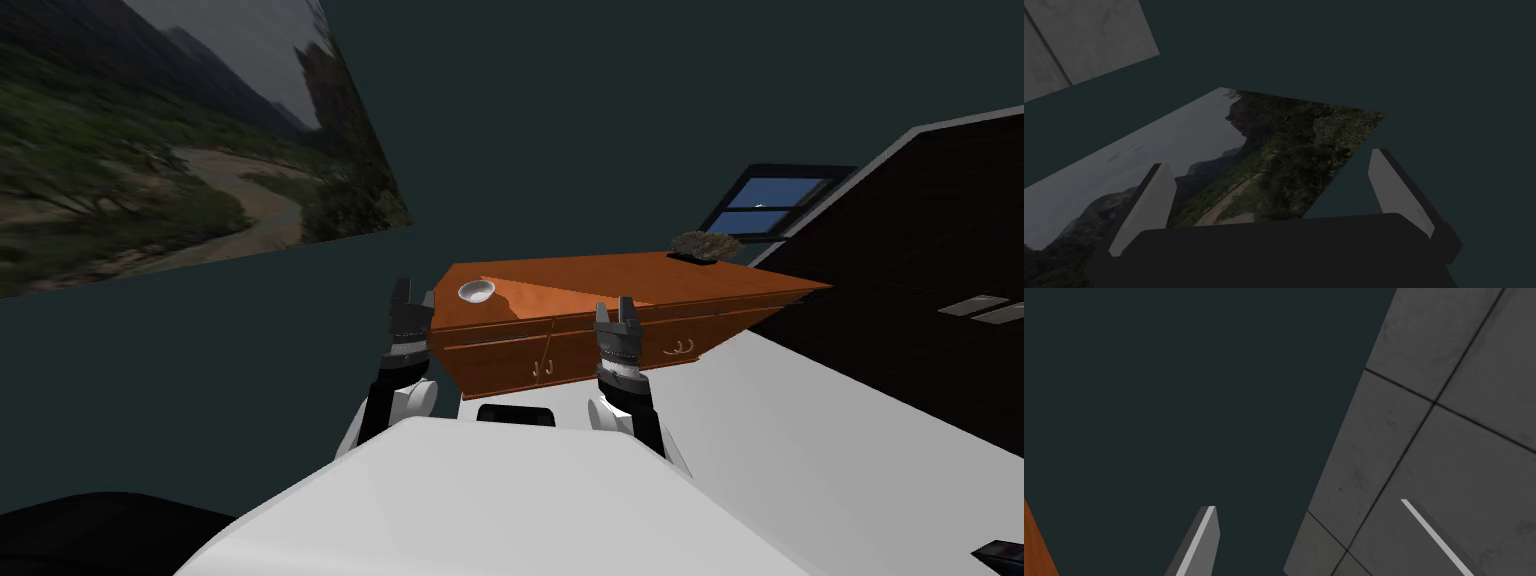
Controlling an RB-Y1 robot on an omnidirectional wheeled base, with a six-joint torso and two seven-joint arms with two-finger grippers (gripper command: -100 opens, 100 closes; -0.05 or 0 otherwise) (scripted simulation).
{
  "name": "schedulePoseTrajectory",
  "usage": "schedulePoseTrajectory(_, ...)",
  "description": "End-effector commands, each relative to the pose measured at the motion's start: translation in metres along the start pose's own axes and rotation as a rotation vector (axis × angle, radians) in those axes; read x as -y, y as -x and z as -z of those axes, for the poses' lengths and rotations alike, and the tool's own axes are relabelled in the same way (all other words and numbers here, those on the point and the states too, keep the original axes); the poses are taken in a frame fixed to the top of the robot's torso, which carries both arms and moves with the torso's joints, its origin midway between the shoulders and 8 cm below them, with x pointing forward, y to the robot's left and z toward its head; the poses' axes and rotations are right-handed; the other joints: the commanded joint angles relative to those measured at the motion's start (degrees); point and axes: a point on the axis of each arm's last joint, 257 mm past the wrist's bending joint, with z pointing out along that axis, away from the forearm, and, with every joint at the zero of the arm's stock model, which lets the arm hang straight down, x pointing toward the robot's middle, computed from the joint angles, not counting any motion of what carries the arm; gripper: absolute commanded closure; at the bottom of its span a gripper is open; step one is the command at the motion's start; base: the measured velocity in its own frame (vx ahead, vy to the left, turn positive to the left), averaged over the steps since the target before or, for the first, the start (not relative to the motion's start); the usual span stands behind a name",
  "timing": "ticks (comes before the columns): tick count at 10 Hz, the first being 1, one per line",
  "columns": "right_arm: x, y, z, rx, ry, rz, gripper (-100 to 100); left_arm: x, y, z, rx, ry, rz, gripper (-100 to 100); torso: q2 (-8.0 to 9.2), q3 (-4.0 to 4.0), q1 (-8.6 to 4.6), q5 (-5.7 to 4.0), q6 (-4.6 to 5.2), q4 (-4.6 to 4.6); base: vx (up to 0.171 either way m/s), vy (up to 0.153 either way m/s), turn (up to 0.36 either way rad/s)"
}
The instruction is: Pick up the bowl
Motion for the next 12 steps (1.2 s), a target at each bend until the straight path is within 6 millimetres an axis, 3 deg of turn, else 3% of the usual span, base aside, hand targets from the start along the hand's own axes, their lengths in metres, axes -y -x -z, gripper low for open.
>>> schedulePoseTrajectory(1,0.0,0.0,0.0,0.0,0.0,0.0,0,-0.001,-0.007,-0.004,-0.039,0.003,0.007,-100,0.0,0.0,0.0,0.0,0.0,0.0,-0.037,-0.03,0.166)
schedulePoseTrajectory(12,0.0,0.0,0.0,0.0,0.0,0.0,0,-0.026,-0.048,-0.037,-0.16,0.113,0.13,-100,0.21,0.13,-0.19,-0.04,0.0,0.05,-0.079,-0.048,0.165)
